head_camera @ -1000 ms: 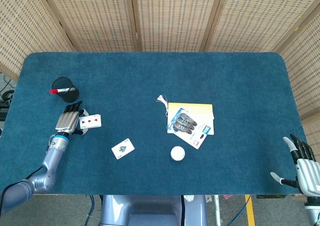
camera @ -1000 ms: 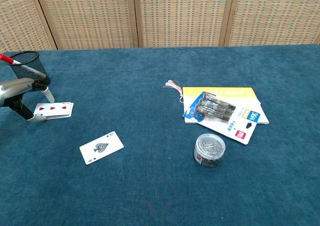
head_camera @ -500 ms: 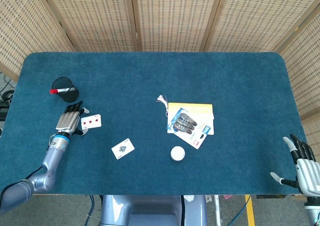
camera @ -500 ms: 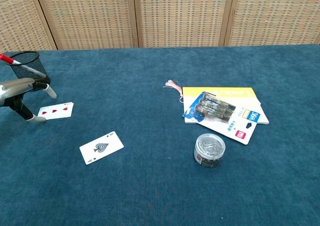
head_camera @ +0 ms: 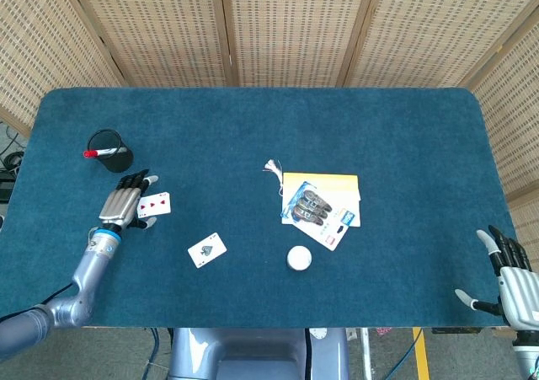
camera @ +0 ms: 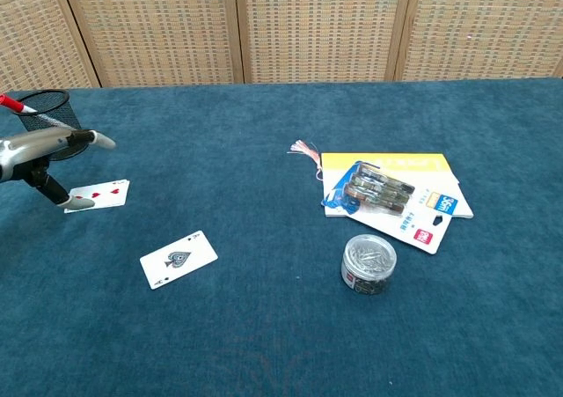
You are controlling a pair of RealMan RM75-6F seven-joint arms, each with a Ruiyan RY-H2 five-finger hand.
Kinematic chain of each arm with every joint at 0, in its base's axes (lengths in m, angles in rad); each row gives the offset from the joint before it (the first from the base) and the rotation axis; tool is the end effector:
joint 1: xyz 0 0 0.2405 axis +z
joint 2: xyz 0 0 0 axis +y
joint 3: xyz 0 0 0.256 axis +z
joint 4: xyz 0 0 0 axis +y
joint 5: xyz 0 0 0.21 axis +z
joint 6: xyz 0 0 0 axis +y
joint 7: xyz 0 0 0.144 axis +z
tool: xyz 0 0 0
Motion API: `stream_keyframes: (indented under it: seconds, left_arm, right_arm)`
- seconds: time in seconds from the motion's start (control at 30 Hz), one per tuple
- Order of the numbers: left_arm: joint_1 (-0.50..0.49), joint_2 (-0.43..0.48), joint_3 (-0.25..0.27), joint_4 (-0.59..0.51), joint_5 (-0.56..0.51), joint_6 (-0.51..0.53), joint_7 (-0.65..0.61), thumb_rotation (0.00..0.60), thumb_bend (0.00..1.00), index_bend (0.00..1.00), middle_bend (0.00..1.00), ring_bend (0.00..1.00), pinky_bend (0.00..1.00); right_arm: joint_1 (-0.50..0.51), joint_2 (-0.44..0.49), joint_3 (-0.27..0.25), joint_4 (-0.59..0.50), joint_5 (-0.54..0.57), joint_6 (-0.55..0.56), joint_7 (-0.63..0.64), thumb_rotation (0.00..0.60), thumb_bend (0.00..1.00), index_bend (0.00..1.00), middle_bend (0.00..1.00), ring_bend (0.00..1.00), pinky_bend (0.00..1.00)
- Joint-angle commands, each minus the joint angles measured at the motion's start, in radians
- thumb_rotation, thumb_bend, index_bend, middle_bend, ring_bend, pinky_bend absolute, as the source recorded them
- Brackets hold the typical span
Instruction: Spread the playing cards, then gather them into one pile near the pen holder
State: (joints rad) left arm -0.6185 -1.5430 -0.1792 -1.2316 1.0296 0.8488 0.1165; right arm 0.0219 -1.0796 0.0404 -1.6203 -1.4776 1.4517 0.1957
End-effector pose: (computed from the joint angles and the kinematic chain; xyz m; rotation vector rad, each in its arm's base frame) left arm -0.2589 0.3550 0.0036 -1.6038 -1.2159 -0.7577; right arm -0.3286 -0.1587 0.1669 1.2785 -1.1035 0.9474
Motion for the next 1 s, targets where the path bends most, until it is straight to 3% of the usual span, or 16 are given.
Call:
stream_keyframes:
  seconds: [0.03, 0.17, 0.33, 0.7, 1.0]
  left_arm:
    - [0.011, 0.068, 0.017, -0.175, 0.07, 0.035, -0.003, 0.6, 0.27, 0.11, 0.0, 0.0, 0.0]
    - [0.004, 0.087, 0.033, -0.274, 0.101, 0.013, -0.023, 0.6, 0.27, 0.11, 0.0, 0.0, 0.0]
    - [-0.005, 0.083, 0.049, -0.314, 0.123, -0.017, -0.056, 0.6, 0.27, 0.11, 0.0, 0.0, 0.0]
    - [-0.036, -0.005, 0.058, -0.344, -0.044, 0.032, 0.153, 0.6, 0.26, 0.11, 0.0, 0.0, 0.0]
    - [-0.039, 0.002, 0.068, -0.396, -0.036, -0.017, 0.082, 0.6, 0.27, 0.11, 0.0, 0.0, 0.0]
  right_arm:
    - [0.0, 0.0, 0.0, 0.0, -0.001, 0.001, 0.0, 0.6, 0.16, 0.06, 0.0, 0.0, 0.0]
    - [-0.001, 0.0, 0.0, 0.001, -0.002, 0.002, 0.002, 0.6, 0.16, 0.06, 0.0, 0.0, 0.0]
    - [0.0, 0.0, 0.0, 0.001, -0.001, 0.001, 0.004, 0.6, 0.16, 0.06, 0.0, 0.0, 0.0]
    - [0.0, 0.002, -0.001, 0.001, -0.002, -0.001, 0.008, 0.6, 0.16, 0.06, 0.0, 0.0, 0.0]
    - [0.001, 0.004, -0.002, 0.002, -0.003, -0.003, 0.015, 0.6, 0.16, 0.06, 0.0, 0.0, 0.0]
